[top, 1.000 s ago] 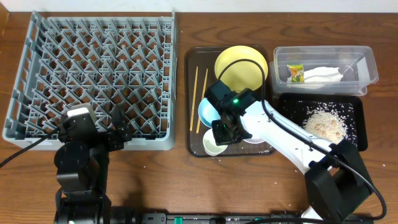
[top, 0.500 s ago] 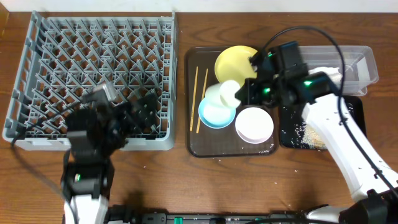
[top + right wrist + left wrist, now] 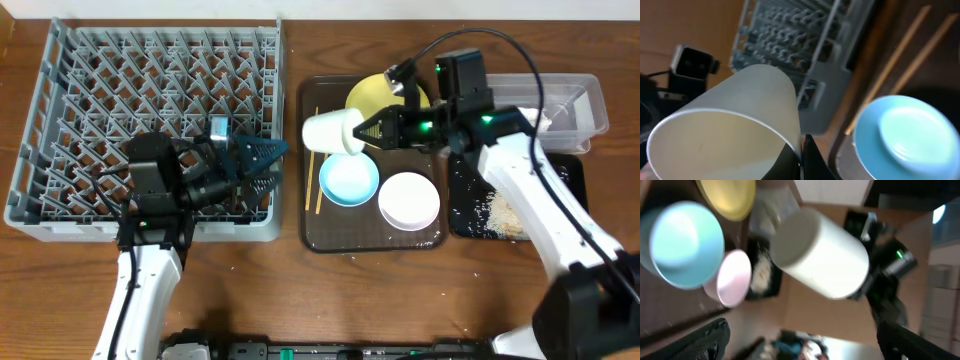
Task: Sort waste into correct bins and load items into the dishwasher
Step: 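Lift the cup toward the left gripper and grasp it with the left gripper, then release the cup from the right gripper and withdraw right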
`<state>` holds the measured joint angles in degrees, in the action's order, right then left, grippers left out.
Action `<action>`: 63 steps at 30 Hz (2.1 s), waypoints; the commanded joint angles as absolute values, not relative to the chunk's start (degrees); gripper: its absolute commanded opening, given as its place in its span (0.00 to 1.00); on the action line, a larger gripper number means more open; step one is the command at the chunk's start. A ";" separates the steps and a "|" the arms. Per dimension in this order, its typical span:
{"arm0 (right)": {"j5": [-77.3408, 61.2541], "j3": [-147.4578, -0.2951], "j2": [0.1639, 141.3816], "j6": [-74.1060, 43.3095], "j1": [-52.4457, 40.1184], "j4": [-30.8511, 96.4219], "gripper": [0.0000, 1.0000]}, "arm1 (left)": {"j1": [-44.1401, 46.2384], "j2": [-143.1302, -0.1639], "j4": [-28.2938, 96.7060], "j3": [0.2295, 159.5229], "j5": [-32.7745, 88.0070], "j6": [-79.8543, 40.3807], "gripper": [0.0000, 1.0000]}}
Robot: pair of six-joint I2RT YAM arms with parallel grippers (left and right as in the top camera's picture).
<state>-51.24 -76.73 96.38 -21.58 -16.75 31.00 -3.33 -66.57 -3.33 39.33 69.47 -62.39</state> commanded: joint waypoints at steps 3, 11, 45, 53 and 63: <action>-70.43 -77.08 102.63 -19.40 -16.69 24.43 0.01 | -3.62 -66.87 -3.79 40.36 77.67 -65.21 0.95; -78.15 -77.08 106.52 -20.12 -17.74 17.43 0.01 | -3.62 -66.98 -3.75 40.36 80.60 -61.28 0.95; -81.01 -76.79 108.86 -17.04 -27.18 14.57 0.01 | -3.62 -66.98 -3.75 40.36 81.89 -61.17 0.95; -84.14 -76.79 110.06 -15.75 -27.14 14.61 0.01 | -3.62 -66.98 -3.75 40.36 81.87 -61.17 0.93; -84.14 -76.79 110.06 -15.57 -27.14 14.61 0.01 | -3.62 -66.98 -3.75 40.36 81.87 -61.14 0.65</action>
<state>-83.59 -76.73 109.89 -17.30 -25.74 14.48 -3.36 -67.02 -3.07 39.33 80.93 -62.00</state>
